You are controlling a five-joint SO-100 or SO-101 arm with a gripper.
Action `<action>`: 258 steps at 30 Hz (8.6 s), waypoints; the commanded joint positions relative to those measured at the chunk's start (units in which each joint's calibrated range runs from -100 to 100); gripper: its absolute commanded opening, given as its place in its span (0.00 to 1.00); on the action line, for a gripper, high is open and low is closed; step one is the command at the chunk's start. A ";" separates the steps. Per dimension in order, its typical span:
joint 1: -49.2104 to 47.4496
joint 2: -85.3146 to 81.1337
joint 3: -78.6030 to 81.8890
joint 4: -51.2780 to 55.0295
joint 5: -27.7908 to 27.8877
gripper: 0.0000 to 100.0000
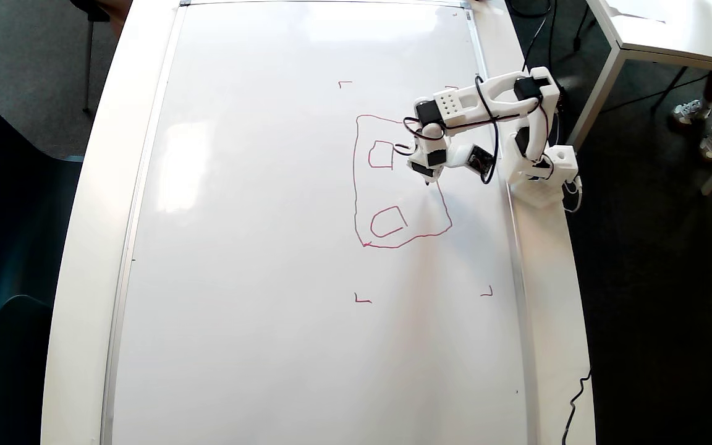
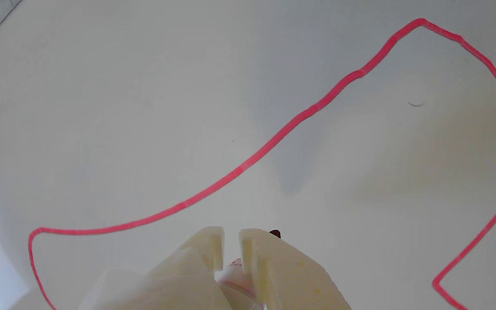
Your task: Draw on a whiteboard a robot head using a pen attached to the gripper
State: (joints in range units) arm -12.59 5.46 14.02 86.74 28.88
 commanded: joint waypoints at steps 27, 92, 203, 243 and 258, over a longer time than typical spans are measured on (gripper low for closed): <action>2.83 12.19 -15.70 -4.90 0.35 0.01; -0.78 1.87 -1.90 -3.07 4.37 0.01; 4.68 42.13 -62.00 -12.37 1.58 0.01; 7.77 45.06 -61.91 -19.23 5.28 0.01; 6.15 41.71 -59.46 -10.72 6.46 0.01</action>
State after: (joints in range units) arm -5.28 47.56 -46.46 74.24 35.59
